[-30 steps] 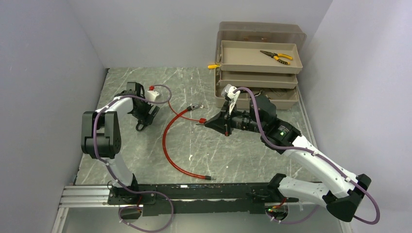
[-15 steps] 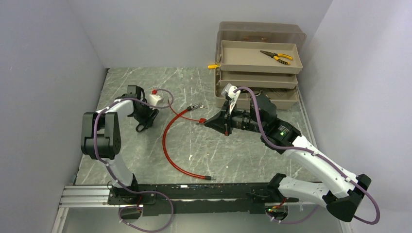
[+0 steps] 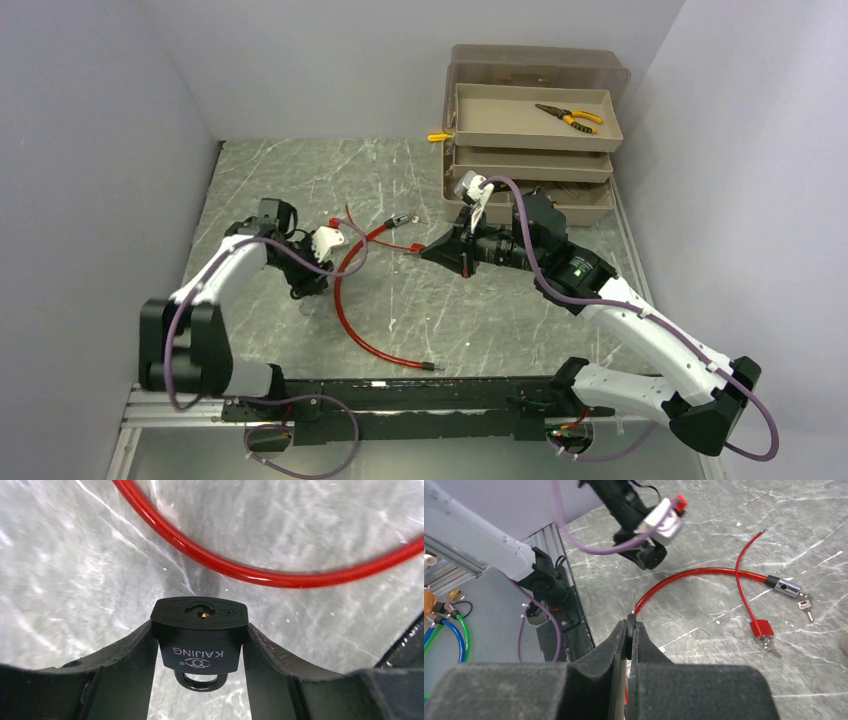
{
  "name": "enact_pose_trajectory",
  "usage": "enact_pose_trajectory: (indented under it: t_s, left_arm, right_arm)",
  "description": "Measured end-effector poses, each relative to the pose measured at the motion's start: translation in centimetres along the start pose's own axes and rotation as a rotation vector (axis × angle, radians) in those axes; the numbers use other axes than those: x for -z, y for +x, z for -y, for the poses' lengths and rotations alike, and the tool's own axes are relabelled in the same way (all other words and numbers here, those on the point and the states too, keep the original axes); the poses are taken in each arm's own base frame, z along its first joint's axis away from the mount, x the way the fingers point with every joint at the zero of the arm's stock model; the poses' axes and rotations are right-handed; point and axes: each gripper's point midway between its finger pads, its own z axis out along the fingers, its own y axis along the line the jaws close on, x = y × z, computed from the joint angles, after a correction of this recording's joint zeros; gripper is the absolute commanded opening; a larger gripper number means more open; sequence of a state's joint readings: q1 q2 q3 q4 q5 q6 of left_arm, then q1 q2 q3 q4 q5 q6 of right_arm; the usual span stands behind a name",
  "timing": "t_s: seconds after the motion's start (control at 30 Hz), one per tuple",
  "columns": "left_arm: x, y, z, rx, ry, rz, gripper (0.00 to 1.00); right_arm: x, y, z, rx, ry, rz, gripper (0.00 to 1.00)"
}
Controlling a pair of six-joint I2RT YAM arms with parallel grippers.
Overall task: Unlock with the key
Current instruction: Pick up the lock from the center of the board.
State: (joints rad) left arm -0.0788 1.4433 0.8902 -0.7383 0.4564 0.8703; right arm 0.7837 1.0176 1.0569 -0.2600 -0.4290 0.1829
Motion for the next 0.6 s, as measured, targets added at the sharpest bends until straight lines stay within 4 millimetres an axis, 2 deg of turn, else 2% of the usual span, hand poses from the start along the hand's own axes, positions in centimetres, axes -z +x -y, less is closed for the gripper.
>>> enact_pose_trajectory:
  t_s: [0.07, 0.13, 0.23, 0.3, 0.4, 0.5, 0.6]
  left_arm:
    - [2.1, -1.2, 1.0, -0.089, -0.009, 0.047, 0.00]
    - [5.0, -2.5, 2.5, -0.217, -0.017, 0.099, 0.00]
    - [9.0, -4.8, 5.4, -0.414, -0.021, 0.178, 0.00]
    - [11.5, -6.8, 8.2, -0.573, -0.018, 0.248, 0.00]
    - [13.7, -9.6, 12.8, -0.759, 0.018, 0.378, 0.00]
    - [14.9, -11.3, 17.1, -0.873, 0.090, 0.487, 0.00]
    - [15.5, -12.3, 20.2, -0.942, 0.166, 0.541, 0.00]
  right_arm:
    - [0.0, 0.0, 0.2, -0.001, 0.004, 0.001, 0.00]
    - [0.1, -0.1, 0.3, -0.002, 0.010, 0.002, 0.00]
    - [0.3, -0.1, 0.7, 0.000, 0.022, 0.003, 0.00]
    - [0.7, -0.3, 0.9, 0.002, 0.030, 0.008, 0.00]
    - [1.5, -0.8, 0.8, 0.009, 0.038, 0.027, 0.00]
    - [2.3, -1.3, 0.6, 0.021, 0.035, 0.049, 0.00]
    - [2.7, -1.5, 0.5, 0.029, 0.031, 0.055, 0.00]
